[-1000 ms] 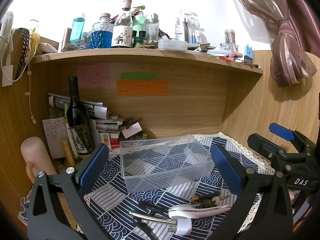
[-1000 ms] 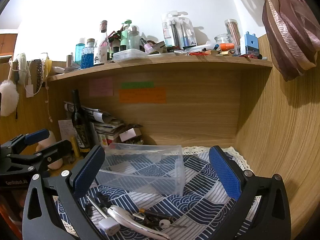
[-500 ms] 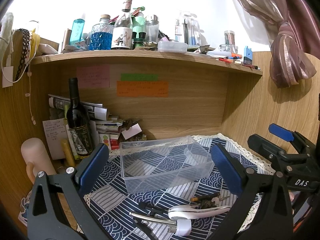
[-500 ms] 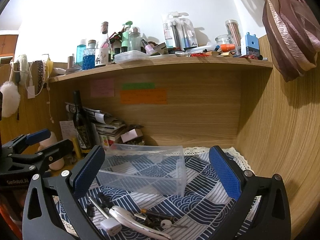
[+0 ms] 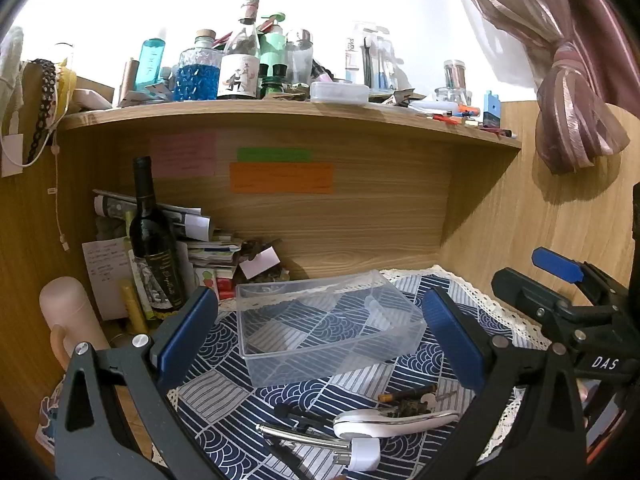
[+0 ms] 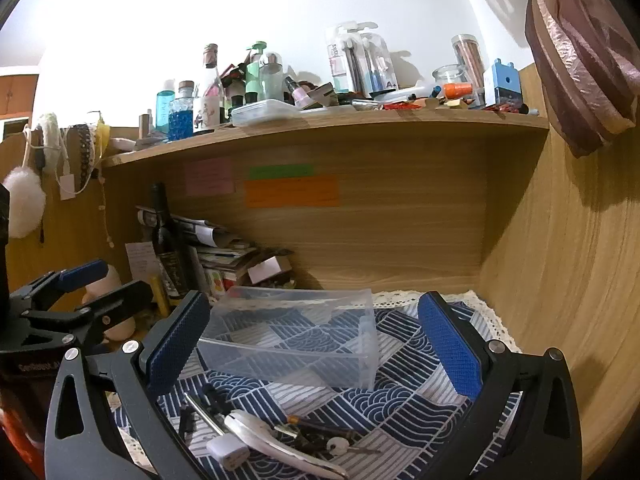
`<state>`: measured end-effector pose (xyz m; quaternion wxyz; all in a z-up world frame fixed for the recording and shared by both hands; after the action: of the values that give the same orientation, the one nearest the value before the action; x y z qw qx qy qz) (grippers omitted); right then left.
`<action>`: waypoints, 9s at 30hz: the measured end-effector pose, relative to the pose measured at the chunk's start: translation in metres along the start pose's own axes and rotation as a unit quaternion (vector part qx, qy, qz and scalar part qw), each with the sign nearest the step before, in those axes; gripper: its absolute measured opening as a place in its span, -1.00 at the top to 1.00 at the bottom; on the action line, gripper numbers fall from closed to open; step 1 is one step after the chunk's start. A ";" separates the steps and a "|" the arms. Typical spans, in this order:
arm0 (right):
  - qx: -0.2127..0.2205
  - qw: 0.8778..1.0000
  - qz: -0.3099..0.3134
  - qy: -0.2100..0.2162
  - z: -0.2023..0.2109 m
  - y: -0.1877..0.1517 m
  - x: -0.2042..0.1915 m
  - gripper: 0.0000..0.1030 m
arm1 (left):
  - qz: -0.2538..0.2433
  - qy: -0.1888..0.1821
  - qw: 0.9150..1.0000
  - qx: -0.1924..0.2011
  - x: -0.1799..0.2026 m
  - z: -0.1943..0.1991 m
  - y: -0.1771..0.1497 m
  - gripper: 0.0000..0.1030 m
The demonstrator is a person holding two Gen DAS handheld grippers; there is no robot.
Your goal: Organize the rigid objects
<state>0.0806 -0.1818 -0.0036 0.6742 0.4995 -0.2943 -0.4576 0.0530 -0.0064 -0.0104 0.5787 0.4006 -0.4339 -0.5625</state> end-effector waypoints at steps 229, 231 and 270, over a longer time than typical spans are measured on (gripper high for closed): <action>-0.196 0.980 0.025 0.038 -0.096 -0.083 -0.006 0.41 | 0.014 0.002 0.984 -0.179 -0.053 -0.077 -0.081 0.71; -0.189 0.981 0.030 0.031 -0.101 -0.074 -0.006 0.41 | 0.011 0.005 0.986 -0.167 -0.054 -0.081 -0.068 0.71; -0.283 0.956 0.074 0.009 -0.228 -0.077 0.024 0.41 | -0.007 -0.022 0.956 -0.292 -0.042 -0.223 -0.091 0.71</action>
<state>0.2605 -0.1182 -0.1528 0.8223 0.2692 -0.1828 -0.4669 0.2383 0.0257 -0.1670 0.6567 0.2042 -0.2606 -0.6776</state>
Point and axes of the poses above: each gripper's, at about its wrist camera, not at the fingertips, and z roughly against the way its jaws point, x to its right, y to its top, the point moved 6 cm from there along -z, roughly the way its jaws point, and after that the axes turned 2 degrees about -x, right-handed, at the moved point
